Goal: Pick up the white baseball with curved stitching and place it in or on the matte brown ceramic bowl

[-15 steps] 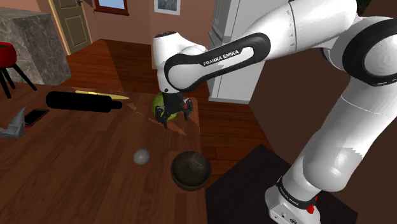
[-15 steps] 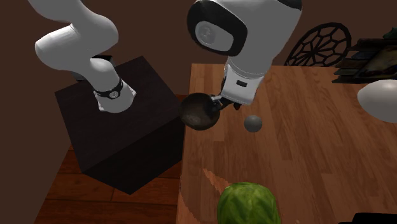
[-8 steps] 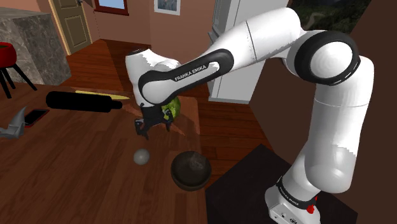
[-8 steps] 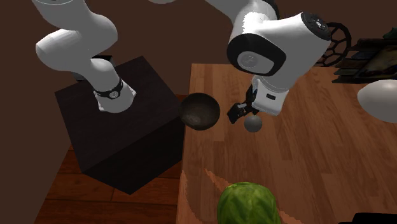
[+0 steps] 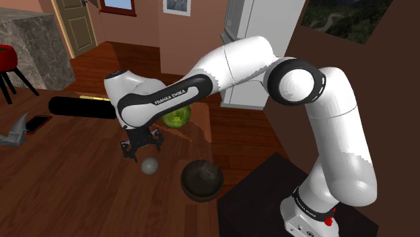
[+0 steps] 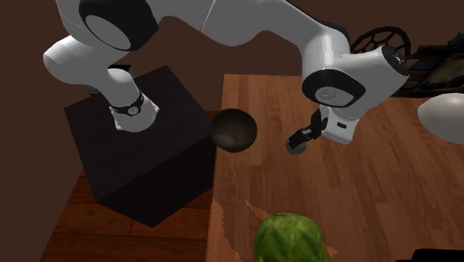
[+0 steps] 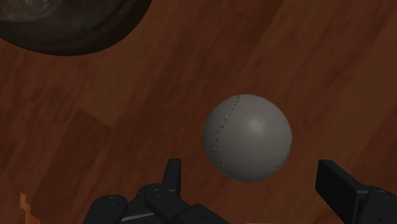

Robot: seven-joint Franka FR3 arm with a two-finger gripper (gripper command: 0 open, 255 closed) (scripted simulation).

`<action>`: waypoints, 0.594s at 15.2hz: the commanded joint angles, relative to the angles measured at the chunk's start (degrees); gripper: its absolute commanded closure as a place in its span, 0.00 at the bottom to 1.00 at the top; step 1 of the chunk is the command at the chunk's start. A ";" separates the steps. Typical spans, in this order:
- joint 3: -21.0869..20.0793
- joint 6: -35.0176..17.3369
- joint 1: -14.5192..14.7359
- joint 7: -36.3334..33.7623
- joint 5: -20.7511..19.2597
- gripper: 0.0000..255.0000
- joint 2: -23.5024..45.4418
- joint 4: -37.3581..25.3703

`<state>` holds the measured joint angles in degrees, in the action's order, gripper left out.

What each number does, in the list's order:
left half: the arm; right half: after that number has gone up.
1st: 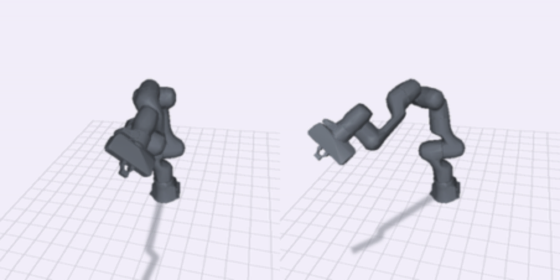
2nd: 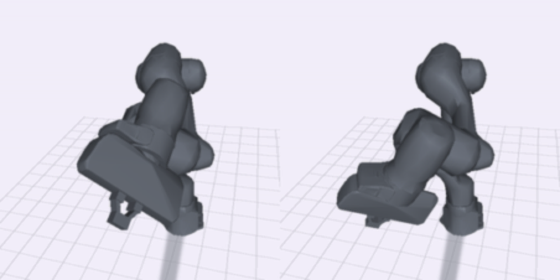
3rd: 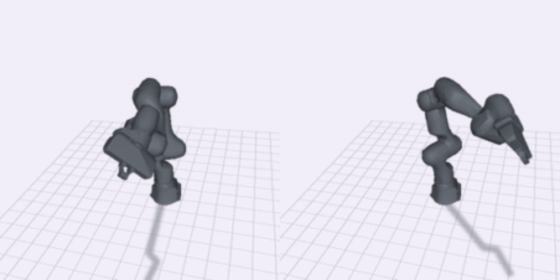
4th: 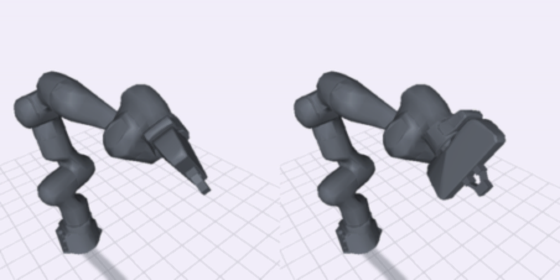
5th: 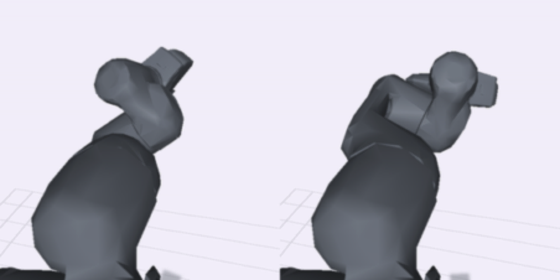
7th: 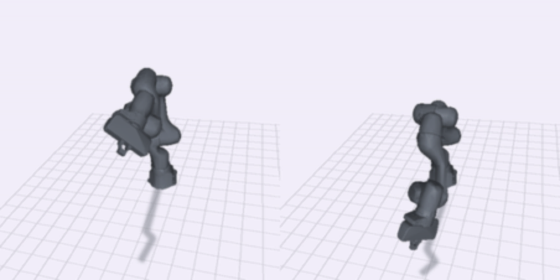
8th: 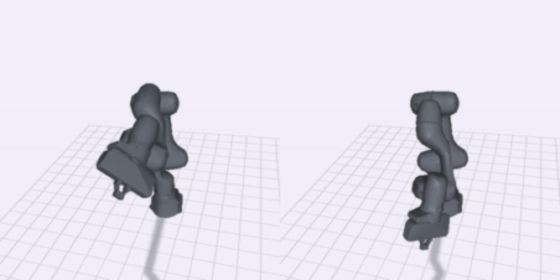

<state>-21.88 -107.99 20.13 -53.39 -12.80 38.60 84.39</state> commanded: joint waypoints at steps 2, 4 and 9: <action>0.25 -1.67 0.35 -0.42 -0.40 0.00 1.39 0.44; 0.37 -3.01 0.30 -0.57 -0.60 0.00 1.75 1.45; 0.56 -4.71 0.27 -0.77 -0.87 0.00 2.28 2.66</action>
<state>-21.35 -112.60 20.40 -54.17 -13.65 40.80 87.05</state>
